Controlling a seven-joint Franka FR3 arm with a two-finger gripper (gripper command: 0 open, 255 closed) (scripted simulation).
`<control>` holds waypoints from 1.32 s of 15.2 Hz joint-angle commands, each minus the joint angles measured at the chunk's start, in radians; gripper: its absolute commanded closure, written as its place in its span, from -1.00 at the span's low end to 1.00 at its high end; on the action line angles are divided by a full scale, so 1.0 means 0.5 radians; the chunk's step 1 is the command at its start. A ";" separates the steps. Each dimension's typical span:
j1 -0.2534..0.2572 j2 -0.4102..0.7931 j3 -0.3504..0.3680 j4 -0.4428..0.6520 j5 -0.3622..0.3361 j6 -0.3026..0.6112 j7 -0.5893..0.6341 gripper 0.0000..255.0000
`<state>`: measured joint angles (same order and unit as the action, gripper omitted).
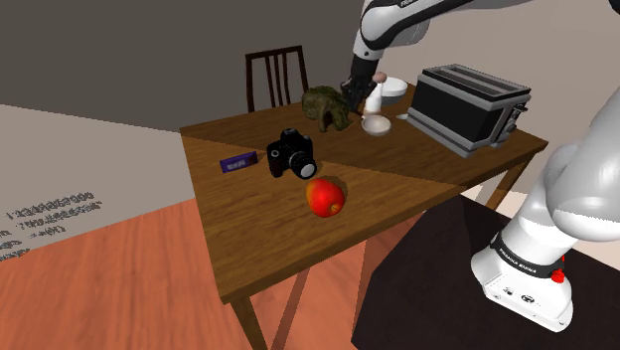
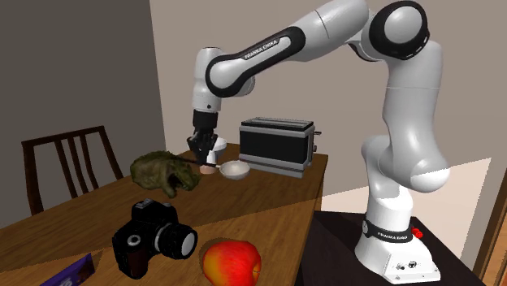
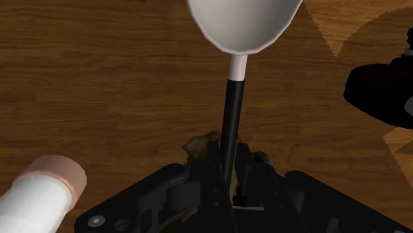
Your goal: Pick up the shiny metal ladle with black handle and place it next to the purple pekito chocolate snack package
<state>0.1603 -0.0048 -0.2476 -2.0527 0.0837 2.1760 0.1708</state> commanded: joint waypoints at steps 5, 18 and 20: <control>0.107 0.269 0.101 0.342 0.027 -0.066 0.208 1.00; 0.295 1.069 0.240 1.504 0.039 -0.414 0.600 1.00; 0.315 1.246 0.254 1.790 0.040 -0.520 0.656 1.00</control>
<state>0.3146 0.5725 -0.1238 -1.2382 0.1030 1.9502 0.4858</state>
